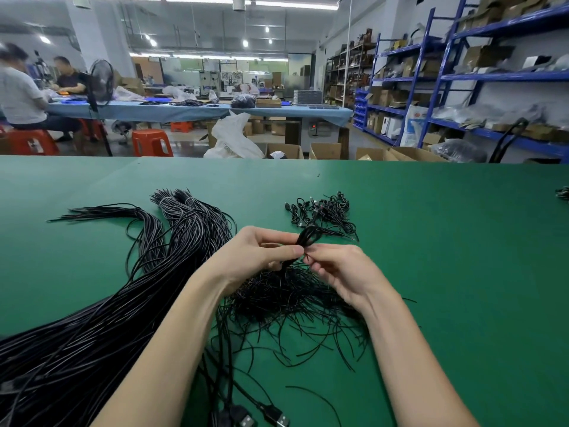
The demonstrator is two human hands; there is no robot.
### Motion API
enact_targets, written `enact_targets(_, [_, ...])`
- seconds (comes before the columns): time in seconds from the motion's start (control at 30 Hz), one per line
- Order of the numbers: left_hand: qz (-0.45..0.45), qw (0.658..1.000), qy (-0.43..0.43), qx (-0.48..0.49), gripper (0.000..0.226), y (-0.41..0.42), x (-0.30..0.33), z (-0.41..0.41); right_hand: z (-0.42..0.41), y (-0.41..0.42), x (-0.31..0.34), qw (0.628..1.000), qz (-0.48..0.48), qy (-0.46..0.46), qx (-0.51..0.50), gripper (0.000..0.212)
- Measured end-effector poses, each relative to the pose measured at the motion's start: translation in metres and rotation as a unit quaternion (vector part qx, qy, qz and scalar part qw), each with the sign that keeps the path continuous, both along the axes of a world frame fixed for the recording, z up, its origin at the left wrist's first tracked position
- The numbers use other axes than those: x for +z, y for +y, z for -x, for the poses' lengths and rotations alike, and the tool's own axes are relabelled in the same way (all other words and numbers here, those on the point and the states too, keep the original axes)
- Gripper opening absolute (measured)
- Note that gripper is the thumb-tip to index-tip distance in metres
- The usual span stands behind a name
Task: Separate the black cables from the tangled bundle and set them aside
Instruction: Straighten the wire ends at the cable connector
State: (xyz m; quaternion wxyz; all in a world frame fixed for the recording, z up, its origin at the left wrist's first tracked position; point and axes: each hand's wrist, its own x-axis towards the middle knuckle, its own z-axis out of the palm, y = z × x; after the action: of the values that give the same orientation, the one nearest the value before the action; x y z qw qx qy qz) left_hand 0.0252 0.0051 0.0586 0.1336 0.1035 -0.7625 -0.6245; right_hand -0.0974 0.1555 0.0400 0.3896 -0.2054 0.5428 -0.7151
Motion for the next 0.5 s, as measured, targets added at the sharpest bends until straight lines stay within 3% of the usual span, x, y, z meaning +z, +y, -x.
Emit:
enact_targets(0.1, [0.060,0.995,0.063,-0.040,0.026,-0.003,-0.001,-0.002,0.001,0.005,-0.003,0.959,0.034,-0.263,0.102,0.007])
enact_targets(0.17, [0.076,0.993,0.077,-0.035,0.026,-0.005,-0.002,-0.002,-0.004,0.002,-0.008,0.907,0.096,-0.384,0.147,0.029])
enact_targets(0.2, [0.067,0.995,0.076,-0.022,0.028,-0.005,-0.003,-0.001,-0.007,0.001,-0.008,0.898,0.114,-0.396,0.151,0.032])
enact_targets(0.27, [-0.005,0.998,0.063,0.019,0.040,-0.006,-0.005,0.001,-0.009,-0.002,-0.006,0.951,0.085,-0.274,0.117,0.022])
enact_targets(0.33, [-0.108,0.992,0.047,0.053,0.051,-0.008,-0.010,0.003,-0.007,-0.005,-0.002,0.997,0.030,-0.046,0.045,0.014])
enact_targets(0.37, [-0.146,0.987,0.042,0.061,0.052,-0.008,-0.012,0.004,-0.006,-0.005,-0.001,0.997,0.002,0.074,0.008,0.013])
enact_targets(0.43, [-0.186,0.980,0.033,0.069,0.051,-0.006,-0.015,0.006,-0.005,-0.002,0.000,0.954,-0.039,0.290,-0.065,0.011])
enact_targets(0.5, [-0.207,0.975,0.028,0.074,0.050,-0.004,-0.015,0.008,-0.005,0.000,0.000,0.892,-0.061,0.434,-0.108,0.013])
